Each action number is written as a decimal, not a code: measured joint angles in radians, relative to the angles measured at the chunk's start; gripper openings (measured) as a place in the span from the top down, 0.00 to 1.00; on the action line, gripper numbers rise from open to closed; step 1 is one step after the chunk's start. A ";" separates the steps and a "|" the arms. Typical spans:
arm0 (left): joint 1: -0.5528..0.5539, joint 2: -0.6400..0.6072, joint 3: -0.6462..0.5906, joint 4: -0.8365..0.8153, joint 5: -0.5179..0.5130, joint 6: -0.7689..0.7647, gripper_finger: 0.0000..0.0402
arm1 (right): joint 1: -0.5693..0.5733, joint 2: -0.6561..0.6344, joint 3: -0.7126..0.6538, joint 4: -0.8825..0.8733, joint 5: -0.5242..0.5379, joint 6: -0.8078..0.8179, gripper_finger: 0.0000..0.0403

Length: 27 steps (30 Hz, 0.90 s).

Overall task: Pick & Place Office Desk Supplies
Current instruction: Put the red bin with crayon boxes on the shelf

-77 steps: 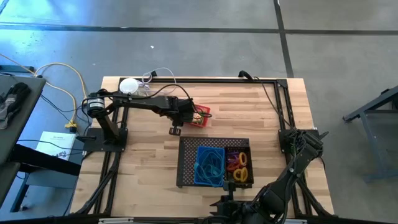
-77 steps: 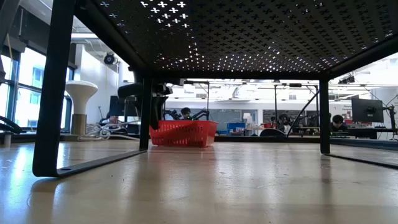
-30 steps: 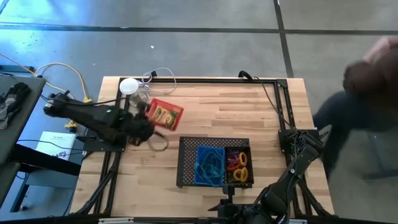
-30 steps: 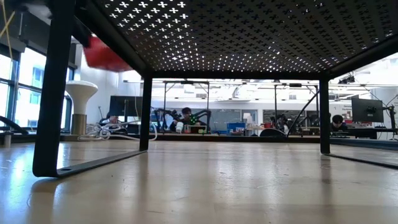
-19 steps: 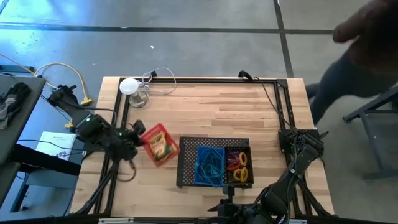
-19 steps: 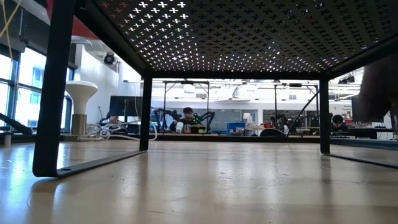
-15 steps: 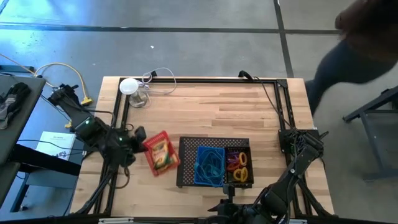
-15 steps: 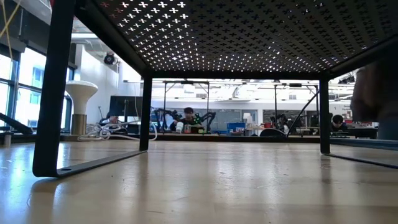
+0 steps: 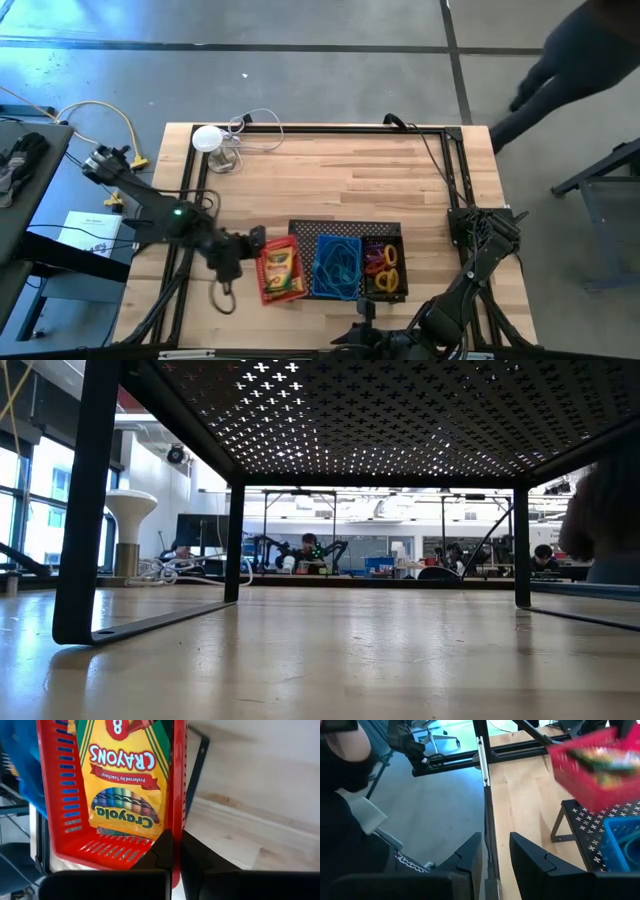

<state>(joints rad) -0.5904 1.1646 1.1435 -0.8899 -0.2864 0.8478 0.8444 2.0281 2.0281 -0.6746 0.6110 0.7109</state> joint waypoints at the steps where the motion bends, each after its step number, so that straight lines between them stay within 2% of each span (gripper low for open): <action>1: 0.014 0.018 0.000 0.008 0.001 0.020 0.99 | 0.000 0.000 0.000 0.007 0.000 0.000 0.79; 8: 0.061 0.087 0.000 0.044 0.005 0.067 0.99 | 0.003 0.000 0.000 0.023 0.000 0.000 0.79; 19: 0.079 0.101 0.000 0.139 0.002 0.125 0.98 | 0.007 0.023 -0.001 0.028 -0.018 0.038 0.79; 27: 0.102 0.101 0.000 0.165 0.004 -0.019 0.97 | 0.009 0.023 0.000 0.029 -0.018 0.047 0.79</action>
<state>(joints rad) -0.4883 1.2660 1.1439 -0.7252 -0.2822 0.8288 0.8536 2.0514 2.0277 -0.6458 0.5926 0.7583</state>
